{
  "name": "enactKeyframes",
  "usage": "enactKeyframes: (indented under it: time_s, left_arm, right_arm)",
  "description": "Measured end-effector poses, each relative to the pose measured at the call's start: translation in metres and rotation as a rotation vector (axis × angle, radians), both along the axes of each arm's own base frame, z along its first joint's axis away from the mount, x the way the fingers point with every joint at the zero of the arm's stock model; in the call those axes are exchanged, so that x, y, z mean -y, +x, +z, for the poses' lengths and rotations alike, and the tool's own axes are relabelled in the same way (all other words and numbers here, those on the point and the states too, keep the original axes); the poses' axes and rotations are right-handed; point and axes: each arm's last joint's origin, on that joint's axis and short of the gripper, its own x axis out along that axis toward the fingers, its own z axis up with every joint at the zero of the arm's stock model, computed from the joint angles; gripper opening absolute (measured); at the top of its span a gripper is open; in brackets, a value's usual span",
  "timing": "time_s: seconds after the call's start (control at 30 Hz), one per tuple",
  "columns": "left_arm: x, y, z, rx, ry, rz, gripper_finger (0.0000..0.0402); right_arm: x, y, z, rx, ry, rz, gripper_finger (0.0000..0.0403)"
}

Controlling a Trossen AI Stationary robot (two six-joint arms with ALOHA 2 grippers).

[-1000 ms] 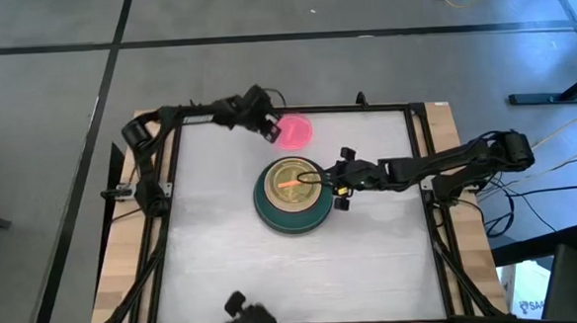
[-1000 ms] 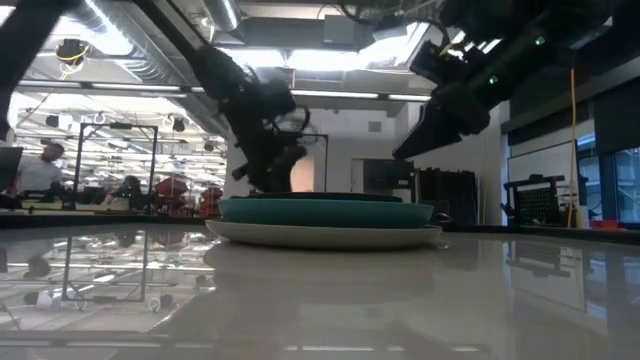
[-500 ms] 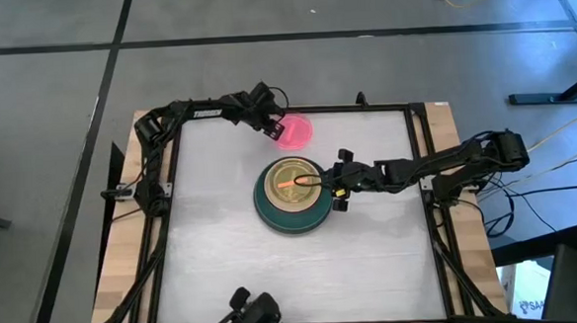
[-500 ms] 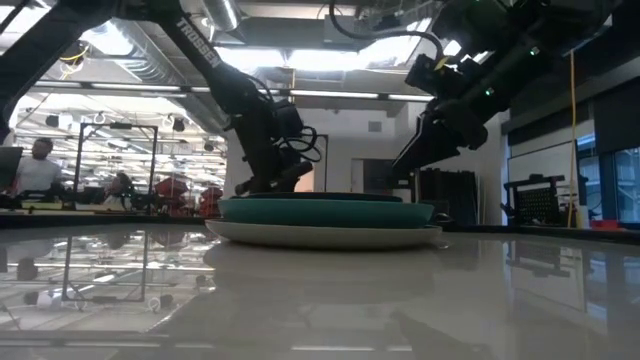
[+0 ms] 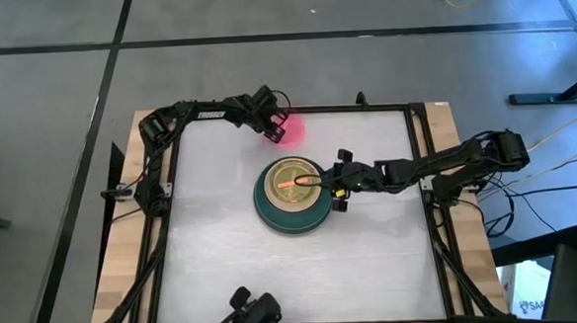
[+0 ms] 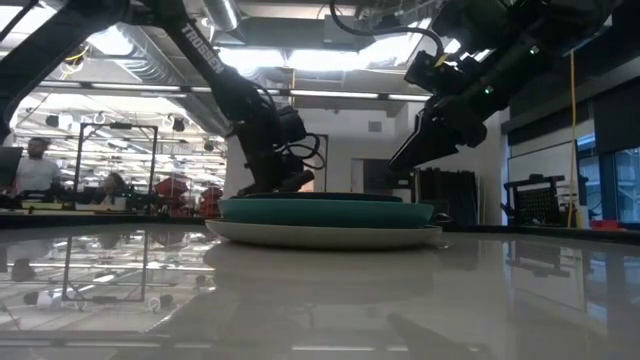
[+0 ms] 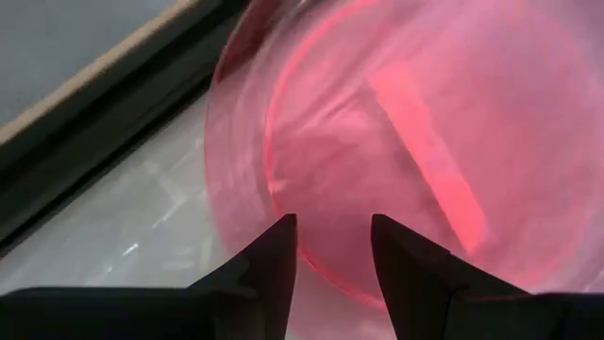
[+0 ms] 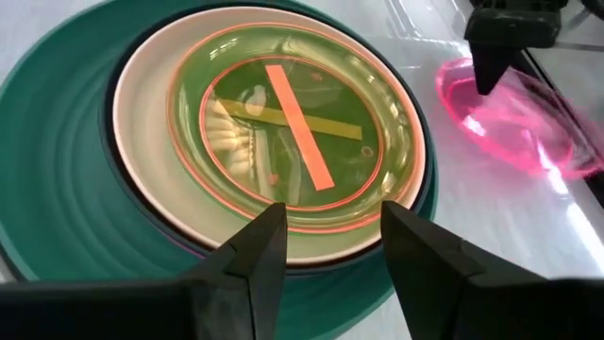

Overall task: Stack plastic plates
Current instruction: Stack the small pink plate on top of the small orange plate

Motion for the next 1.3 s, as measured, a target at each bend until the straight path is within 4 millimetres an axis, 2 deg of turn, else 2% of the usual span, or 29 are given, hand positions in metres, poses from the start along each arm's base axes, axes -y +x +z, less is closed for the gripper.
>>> enactKeyframes:
  time_s: [0.17,0.33,0.43,0.53,0.73,1.1,1.3]
  left_arm:
    - [0.001,-0.003,0.007,-0.003,0.002,-0.014,0.0133]
    - [0.007,-0.011,0.038,-0.015,0.056,-0.021,0.0133]
    - [0.005,-0.02,0.044,-0.084,0.085,0.022,0.0133]
    - [0.0,-0.028,0.04,-0.093,0.056,0.043,0.0133]
    - [0.001,-0.034,0.007,-0.049,-0.065,0.049,0.0133]
    - [0.005,-0.033,0.0,0.01,-0.081,0.02,0.0129]
    - [0.002,-0.033,0.0,0.022,-0.064,0.023,0.0079]
  right_arm:
    - [0.0,0.0,0.0,-0.004,0.0,0.0,0.0166]
    - [0.0,0.0,0.0,-0.004,0.0,0.0,0.0166]
    - [0.0,0.0,0.0,-0.004,-0.001,0.001,0.0166]
    - [0.0,0.0,0.0,-0.004,-0.003,0.003,0.0166]
    - [0.0,0.0,0.0,-0.003,0.002,0.007,0.0166]
    - [0.0,0.0,0.0,-0.001,0.003,0.007,0.0166]
    - [0.0,0.0,0.0,0.0,0.004,0.006,0.0166]
